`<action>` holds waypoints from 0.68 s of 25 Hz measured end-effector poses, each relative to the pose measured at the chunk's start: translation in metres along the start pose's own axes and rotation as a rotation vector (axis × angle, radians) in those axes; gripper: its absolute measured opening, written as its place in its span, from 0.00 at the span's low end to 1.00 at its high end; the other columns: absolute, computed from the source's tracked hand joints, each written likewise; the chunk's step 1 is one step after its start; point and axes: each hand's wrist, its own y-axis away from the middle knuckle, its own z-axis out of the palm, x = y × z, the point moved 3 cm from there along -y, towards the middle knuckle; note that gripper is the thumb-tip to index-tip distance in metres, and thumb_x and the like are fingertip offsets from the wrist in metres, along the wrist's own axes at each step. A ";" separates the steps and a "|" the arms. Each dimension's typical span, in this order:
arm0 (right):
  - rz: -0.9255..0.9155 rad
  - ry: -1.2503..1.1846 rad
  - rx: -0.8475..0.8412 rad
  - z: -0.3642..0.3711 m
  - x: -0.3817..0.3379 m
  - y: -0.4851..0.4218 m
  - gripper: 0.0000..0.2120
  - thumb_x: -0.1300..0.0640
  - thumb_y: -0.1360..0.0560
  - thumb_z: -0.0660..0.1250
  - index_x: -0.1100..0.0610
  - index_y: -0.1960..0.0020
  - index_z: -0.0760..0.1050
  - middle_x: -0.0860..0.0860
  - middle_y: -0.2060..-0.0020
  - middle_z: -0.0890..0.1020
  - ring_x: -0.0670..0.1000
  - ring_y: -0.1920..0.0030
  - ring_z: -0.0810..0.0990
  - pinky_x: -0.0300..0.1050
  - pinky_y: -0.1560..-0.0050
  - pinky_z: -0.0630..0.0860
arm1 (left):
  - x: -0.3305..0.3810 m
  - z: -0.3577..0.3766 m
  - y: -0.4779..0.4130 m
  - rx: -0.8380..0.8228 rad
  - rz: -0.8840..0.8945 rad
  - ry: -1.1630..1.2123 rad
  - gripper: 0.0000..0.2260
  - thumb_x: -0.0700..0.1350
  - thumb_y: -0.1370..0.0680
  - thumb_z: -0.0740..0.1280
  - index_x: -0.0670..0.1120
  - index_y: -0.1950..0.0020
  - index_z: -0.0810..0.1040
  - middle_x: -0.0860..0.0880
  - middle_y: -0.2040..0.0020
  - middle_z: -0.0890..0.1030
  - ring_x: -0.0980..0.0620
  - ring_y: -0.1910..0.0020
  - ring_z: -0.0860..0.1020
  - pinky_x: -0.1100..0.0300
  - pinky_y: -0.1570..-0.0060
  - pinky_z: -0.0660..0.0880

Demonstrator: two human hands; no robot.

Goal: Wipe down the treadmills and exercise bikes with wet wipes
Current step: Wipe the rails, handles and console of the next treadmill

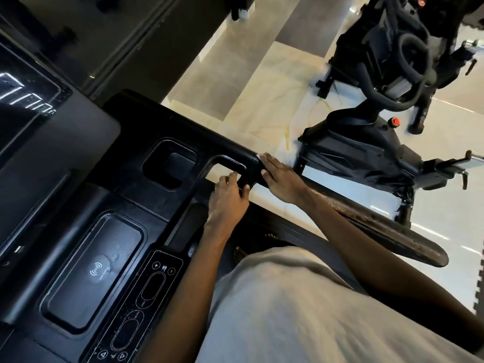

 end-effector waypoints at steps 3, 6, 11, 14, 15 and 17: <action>-0.061 0.057 0.010 0.001 0.019 0.016 0.25 0.51 0.14 0.51 0.50 0.18 0.52 0.49 0.20 0.58 0.49 0.20 0.55 0.55 0.21 0.54 | 0.000 0.008 0.008 -0.078 0.020 -0.109 0.25 0.55 0.17 0.61 0.44 0.25 0.62 0.41 0.37 0.76 0.40 0.40 0.77 0.44 0.46 0.77; 0.008 0.081 0.014 -0.004 0.041 0.025 0.25 0.53 0.14 0.51 0.52 0.18 0.54 0.50 0.20 0.59 0.50 0.20 0.56 0.53 0.20 0.52 | 0.004 0.010 0.009 -0.049 0.022 -0.142 0.25 0.56 0.17 0.60 0.44 0.24 0.61 0.42 0.36 0.76 0.42 0.40 0.78 0.46 0.47 0.77; -0.180 0.017 -0.010 -0.001 0.016 0.002 0.25 0.54 0.15 0.53 0.54 0.18 0.55 0.50 0.20 0.59 0.48 0.20 0.55 0.43 0.21 0.51 | 0.009 0.007 0.007 -0.049 -0.037 -0.160 0.24 0.57 0.17 0.59 0.45 0.27 0.64 0.43 0.39 0.78 0.42 0.43 0.79 0.47 0.51 0.77; -0.230 0.078 -0.042 -0.005 0.042 0.028 0.28 0.48 0.16 0.49 0.51 0.18 0.51 0.47 0.19 0.56 0.45 0.20 0.53 0.45 0.21 0.51 | 0.010 0.008 0.006 -0.035 -0.051 -0.159 0.23 0.58 0.18 0.60 0.46 0.29 0.66 0.43 0.41 0.79 0.41 0.45 0.80 0.46 0.53 0.78; -0.212 0.099 -0.045 -0.008 0.054 0.039 0.28 0.46 0.16 0.47 0.50 0.18 0.50 0.47 0.19 0.55 0.45 0.20 0.51 0.48 0.21 0.52 | 0.010 0.009 0.006 -0.037 -0.055 -0.164 0.23 0.58 0.18 0.60 0.46 0.29 0.66 0.44 0.41 0.79 0.41 0.45 0.81 0.47 0.54 0.78; -0.184 0.113 -0.046 -0.013 0.064 0.052 0.28 0.46 0.15 0.49 0.50 0.18 0.49 0.48 0.19 0.54 0.45 0.20 0.50 0.48 0.20 0.50 | 0.010 0.010 0.006 -0.034 -0.065 -0.180 0.23 0.60 0.18 0.59 0.46 0.29 0.65 0.44 0.41 0.79 0.41 0.46 0.81 0.47 0.54 0.78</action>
